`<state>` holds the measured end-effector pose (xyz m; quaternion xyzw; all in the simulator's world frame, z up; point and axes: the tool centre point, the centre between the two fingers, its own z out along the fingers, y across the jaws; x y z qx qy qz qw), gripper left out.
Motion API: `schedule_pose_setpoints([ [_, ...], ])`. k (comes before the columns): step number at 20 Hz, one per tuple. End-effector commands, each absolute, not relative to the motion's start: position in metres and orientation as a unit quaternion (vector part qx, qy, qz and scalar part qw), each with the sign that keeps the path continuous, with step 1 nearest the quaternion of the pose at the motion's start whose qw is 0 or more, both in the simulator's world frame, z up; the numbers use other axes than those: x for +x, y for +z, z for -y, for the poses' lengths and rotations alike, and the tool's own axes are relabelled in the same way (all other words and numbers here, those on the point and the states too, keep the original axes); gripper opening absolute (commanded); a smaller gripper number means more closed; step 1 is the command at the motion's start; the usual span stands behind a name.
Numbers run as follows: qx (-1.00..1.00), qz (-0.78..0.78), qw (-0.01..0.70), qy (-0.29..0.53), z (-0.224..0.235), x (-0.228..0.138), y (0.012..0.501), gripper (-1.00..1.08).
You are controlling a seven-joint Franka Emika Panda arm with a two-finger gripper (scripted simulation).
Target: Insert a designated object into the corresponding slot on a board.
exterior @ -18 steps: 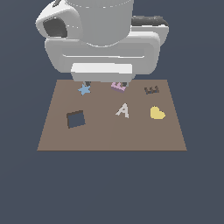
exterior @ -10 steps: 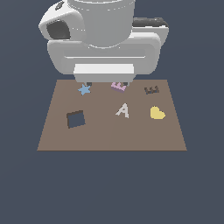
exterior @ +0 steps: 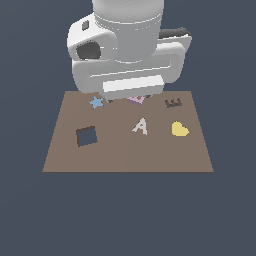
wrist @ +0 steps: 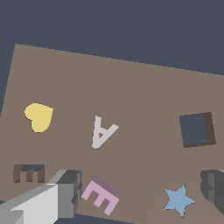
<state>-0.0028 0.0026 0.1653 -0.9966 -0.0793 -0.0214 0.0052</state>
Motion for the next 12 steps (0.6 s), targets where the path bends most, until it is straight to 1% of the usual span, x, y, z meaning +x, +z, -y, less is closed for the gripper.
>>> schedule_pose_setpoints([
  [1, -0.993, 0.113, 0.005, -0.020, -0.008, -0.008, 0.157, 1.00],
  [12, -0.949, 0.315, 0.004, -0.012, -0.030, -0.047, 0.109, 1.00],
])
